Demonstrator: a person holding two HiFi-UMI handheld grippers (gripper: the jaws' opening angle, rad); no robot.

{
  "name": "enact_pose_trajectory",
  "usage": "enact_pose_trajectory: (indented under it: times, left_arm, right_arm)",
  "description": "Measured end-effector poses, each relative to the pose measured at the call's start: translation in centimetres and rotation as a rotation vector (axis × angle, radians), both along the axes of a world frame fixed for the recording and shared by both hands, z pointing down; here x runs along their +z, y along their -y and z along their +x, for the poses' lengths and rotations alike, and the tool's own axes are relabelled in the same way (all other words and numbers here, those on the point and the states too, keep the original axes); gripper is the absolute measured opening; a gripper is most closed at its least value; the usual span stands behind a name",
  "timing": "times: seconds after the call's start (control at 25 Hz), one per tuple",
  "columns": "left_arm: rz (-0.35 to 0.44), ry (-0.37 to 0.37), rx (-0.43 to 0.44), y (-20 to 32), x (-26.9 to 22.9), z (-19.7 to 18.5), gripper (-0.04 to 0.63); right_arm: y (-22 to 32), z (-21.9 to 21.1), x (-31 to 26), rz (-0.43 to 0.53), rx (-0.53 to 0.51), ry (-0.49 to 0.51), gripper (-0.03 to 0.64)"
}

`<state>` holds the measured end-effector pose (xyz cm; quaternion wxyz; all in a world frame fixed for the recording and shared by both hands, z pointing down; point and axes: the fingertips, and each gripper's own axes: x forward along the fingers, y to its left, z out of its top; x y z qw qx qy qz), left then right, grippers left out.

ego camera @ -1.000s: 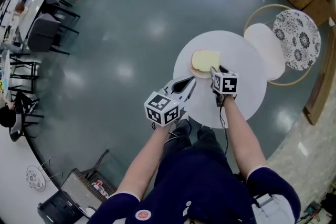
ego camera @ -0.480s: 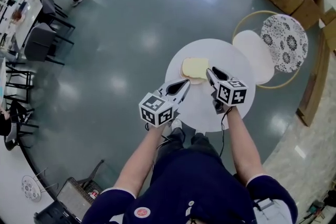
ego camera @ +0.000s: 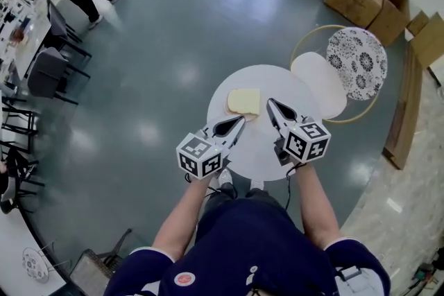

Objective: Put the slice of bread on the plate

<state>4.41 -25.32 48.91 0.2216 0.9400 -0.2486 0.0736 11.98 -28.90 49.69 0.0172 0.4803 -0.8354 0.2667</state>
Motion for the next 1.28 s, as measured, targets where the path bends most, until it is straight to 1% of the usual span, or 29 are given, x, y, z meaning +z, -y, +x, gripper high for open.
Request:
enact_pose_trajectory:
  times: [0.32,0.52,0.76,1.28]
  left_arm:
    - [0.045,-0.047,0.011,-1.8,-3.6,-0.1,0.006]
    - [0.087,-0.069,0.044,-2.6,-6.0,0.7,0.007]
    - [0.112,-0.075,0.062,-2.7,-7.6,1.0,0.006]
    - [0.112,-0.073,0.068,-3.0,-7.7,1.5,0.006]
  right_arm:
    - [-2.7,-0.8,-6.3,0.151,-0.035,0.017,0.005]
    - [-3.5,-1.1,-9.1,0.223,-0.050,0.016,0.006]
    - [-3.7,-1.5,-10.6,0.259,-0.059,0.018,0.006]
    - [-3.9,-1.1,-11.8,0.285,-0.063,0.017,0.005]
